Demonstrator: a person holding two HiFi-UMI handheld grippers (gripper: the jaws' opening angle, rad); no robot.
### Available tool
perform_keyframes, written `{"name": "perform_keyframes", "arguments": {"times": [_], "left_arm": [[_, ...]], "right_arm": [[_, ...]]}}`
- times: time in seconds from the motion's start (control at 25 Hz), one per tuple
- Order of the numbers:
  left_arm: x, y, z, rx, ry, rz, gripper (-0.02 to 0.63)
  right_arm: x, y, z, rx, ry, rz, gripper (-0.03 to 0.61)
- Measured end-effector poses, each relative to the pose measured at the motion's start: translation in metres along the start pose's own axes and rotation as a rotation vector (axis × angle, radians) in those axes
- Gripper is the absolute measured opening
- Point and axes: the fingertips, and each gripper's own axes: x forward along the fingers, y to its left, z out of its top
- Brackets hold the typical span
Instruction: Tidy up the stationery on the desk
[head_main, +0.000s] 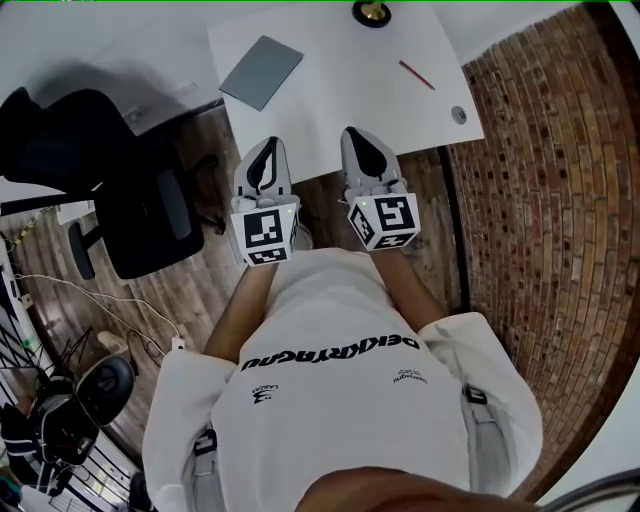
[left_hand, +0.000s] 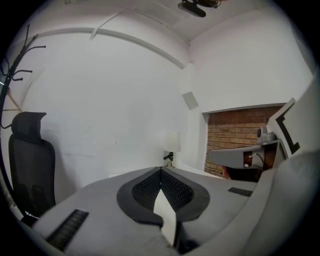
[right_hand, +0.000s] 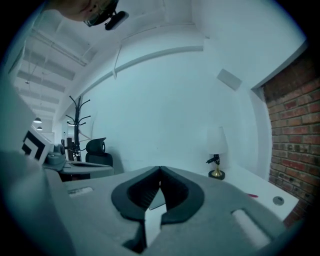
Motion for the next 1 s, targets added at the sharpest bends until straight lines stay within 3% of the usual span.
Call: {"name": "perform_keyframes", "arguments": {"times": [0.4, 0.76, 1.0], "left_arm": [[0.069, 0.050, -0.003, -0.004, 0.081, -0.046, -0.003], [0.135, 0.062, -0.022, -0.017, 0.149, -0.017, -0.003], [0.178, 0.078, -0.045, -0.008, 0.218, -0.013, -0.002]], "right_arm": [[0.090, -0.006, 0.006, 0.066, 0.063, -0.029, 0.000], [0.147, -0.037, -0.007, 0.046, 0.081, 0.043, 0.000], [0.191, -0.046, -0.037, 0.073, 0.154, 0.110, 0.000]]}}
